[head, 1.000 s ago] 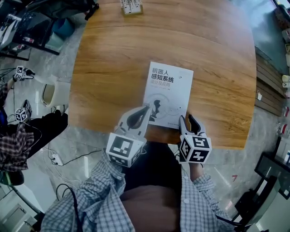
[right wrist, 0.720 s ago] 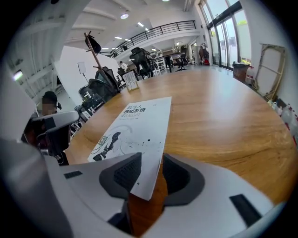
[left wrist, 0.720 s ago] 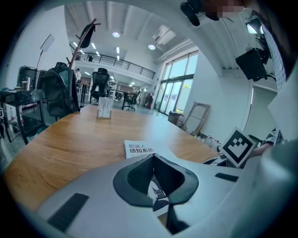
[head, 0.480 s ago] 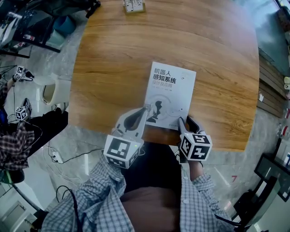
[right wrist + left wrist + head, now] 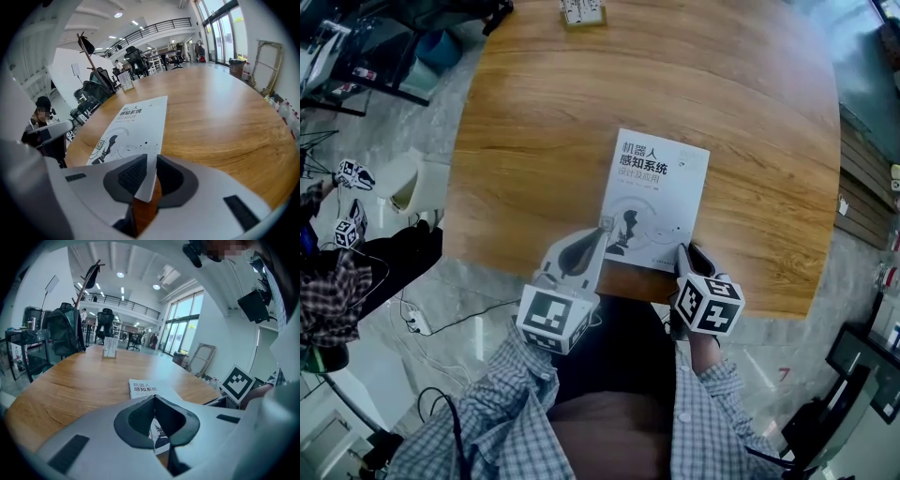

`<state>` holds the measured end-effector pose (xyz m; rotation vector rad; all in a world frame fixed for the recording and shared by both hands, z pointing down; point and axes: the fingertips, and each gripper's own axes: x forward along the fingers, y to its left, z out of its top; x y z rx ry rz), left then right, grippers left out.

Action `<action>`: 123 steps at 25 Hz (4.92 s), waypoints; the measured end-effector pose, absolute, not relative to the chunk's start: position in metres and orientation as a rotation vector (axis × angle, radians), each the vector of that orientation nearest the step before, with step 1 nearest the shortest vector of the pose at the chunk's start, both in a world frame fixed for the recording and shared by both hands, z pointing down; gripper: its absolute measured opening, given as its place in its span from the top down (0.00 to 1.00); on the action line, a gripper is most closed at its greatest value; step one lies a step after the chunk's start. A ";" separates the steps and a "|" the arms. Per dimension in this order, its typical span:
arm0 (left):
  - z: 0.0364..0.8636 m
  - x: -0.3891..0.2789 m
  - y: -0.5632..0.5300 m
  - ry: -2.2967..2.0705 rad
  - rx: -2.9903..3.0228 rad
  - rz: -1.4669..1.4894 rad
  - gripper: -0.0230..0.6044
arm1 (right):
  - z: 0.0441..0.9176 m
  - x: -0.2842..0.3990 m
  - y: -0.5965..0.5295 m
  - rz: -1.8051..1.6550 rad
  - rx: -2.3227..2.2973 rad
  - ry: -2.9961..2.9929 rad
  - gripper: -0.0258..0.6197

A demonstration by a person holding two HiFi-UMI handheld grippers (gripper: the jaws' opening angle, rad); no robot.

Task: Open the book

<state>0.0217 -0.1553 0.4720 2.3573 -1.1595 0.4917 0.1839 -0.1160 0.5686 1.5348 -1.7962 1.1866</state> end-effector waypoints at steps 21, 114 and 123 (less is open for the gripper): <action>0.449 0.006 -0.158 -1.189 2.390 0.421 0.95 | 0.517 0.173 -0.121 1.197 1.594 -1.858 0.91; 0.445 -0.200 -0.172 -1.662 2.053 0.338 0.95 | 0.514 -0.151 -0.198 0.966 0.748 -2.305 0.93; 0.448 -0.216 -0.166 -1.680 2.016 0.342 0.95 | 0.544 -0.163 -0.207 0.974 0.769 -2.250 0.93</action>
